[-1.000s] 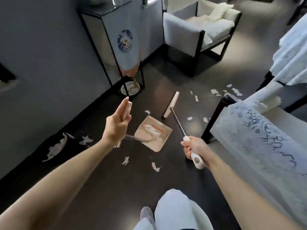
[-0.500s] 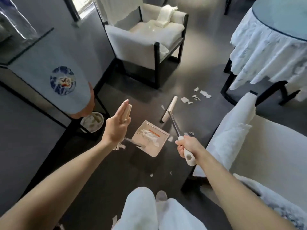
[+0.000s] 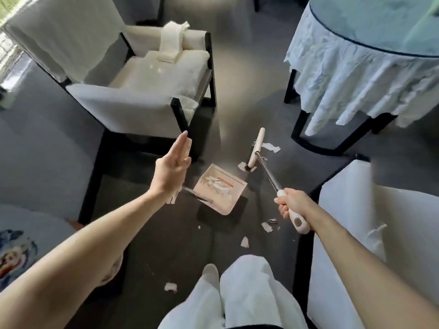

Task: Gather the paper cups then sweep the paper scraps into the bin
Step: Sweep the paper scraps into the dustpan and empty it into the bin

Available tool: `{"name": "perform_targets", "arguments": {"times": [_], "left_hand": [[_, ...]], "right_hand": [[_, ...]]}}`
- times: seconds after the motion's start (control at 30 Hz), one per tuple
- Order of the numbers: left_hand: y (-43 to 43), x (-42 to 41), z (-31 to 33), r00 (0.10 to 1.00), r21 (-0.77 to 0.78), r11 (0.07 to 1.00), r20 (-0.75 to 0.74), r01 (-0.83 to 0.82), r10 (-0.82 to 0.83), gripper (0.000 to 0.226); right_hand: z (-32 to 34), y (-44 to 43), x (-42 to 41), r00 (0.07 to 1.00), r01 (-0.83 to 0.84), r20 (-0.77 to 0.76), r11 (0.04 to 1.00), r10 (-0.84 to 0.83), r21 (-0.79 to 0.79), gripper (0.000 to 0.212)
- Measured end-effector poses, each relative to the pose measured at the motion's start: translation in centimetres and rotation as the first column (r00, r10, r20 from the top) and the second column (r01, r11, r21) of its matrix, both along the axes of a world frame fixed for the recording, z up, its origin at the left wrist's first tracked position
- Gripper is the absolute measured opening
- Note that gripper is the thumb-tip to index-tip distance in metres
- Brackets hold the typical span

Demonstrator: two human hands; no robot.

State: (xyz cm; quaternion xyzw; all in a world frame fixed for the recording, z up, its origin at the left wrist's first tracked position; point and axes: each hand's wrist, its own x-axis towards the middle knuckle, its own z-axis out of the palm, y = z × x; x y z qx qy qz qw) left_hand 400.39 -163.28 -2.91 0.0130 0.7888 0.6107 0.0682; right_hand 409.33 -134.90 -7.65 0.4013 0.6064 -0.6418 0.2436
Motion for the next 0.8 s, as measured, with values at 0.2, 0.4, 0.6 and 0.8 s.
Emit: {"name": "perform_targets", "arguments": {"times": [0.2, 0.4, 0.6, 0.8], "left_hand": [[4.0, -12.2, -0.9, 0.998, -0.097, 0.993, 0.011, 0.065, -0.064, 0.066], [7.7, -21.9, -3.4, 0.988, -0.256, 0.957, 0.105, 0.137, -0.113, 0.071], [9.0, -25.0, -5.7, 0.984, -0.262, 0.953, 0.128, 0.151, -0.121, 0.066], [8.0, -26.0, -5.2, 0.987, -0.270, 0.956, 0.145, 0.112, -0.074, 0.074]], "right_hand": [[-0.4, 5.2, -10.8, 0.998, 0.020, 0.061, 0.998, -0.024, 0.052, 0.029], [-2.7, 13.0, -22.1, 0.988, -0.118, 0.127, 0.970, 0.092, 0.211, 0.023], [-5.9, 16.0, -27.2, 0.919, -0.350, 0.286, 0.895, 0.271, 0.277, 0.053], [-7.0, 14.7, -30.0, 0.771, -0.602, 0.399, 0.771, 0.496, 0.206, 0.075]]}}
